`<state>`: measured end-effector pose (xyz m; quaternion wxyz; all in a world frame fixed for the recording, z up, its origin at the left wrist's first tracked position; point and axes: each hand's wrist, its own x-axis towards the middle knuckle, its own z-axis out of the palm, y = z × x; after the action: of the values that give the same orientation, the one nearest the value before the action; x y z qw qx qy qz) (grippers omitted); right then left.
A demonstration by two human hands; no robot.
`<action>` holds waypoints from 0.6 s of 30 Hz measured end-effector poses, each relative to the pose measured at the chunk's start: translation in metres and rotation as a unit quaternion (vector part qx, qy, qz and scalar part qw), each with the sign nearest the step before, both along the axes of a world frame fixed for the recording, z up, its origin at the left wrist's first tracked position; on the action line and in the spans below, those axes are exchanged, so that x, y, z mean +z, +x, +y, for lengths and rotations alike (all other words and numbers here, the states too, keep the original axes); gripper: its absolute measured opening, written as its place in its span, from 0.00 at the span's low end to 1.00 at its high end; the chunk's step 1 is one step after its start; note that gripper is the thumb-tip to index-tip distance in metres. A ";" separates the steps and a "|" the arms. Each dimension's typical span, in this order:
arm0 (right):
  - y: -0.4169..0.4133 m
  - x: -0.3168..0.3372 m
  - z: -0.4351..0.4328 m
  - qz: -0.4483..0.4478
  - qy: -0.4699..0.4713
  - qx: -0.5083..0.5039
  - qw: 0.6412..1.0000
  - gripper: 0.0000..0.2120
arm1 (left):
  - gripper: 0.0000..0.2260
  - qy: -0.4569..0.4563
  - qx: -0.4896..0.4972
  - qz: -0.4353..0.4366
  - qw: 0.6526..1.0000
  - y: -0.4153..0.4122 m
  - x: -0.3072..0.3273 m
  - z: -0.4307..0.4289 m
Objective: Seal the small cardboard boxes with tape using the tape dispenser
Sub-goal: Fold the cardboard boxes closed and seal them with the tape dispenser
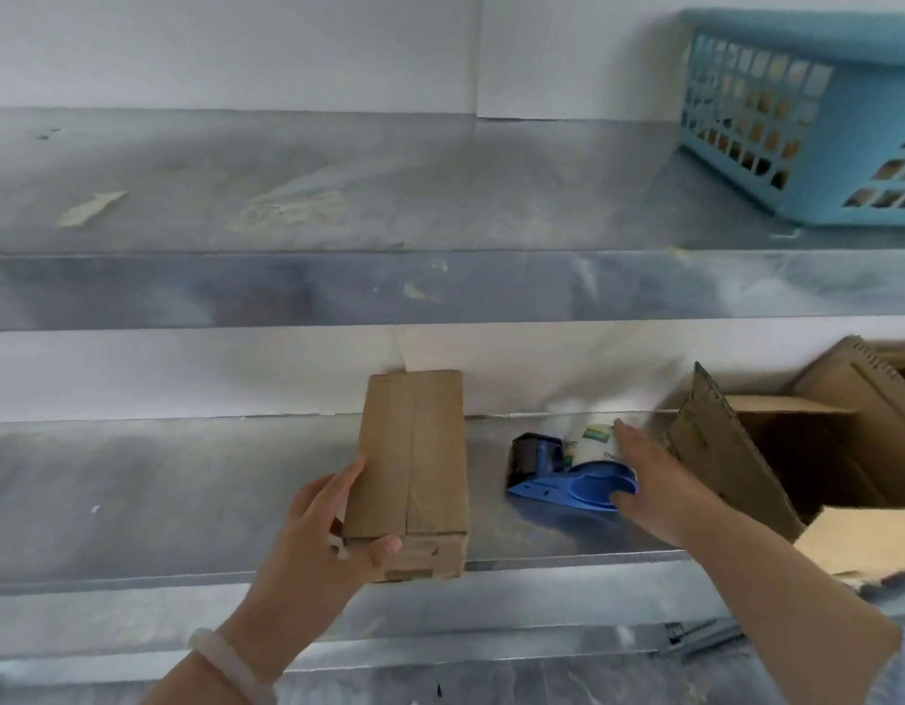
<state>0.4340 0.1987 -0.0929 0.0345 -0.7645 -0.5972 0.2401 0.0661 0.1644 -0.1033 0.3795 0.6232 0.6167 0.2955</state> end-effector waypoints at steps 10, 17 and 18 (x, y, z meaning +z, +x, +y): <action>0.000 -0.017 -0.034 0.080 0.103 -0.063 0.989 0.26 | 0.20 0.371 0.018 0.169 0.913 0.059 0.044 -0.031; -0.025 -0.022 -0.072 0.155 0.143 -0.110 0.971 0.28 | 0.17 -0.081 -0.164 -0.022 0.983 0.162 0.020 -0.039; -0.028 -0.023 -0.075 0.161 0.146 -0.110 0.970 0.28 | 0.14 -0.154 -0.127 -0.073 0.977 0.175 0.014 -0.034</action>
<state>0.4061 0.1236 -0.1164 0.2679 -0.7632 -0.5249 0.2651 0.2406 0.1305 -0.0895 0.5489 0.6077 0.5412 0.1911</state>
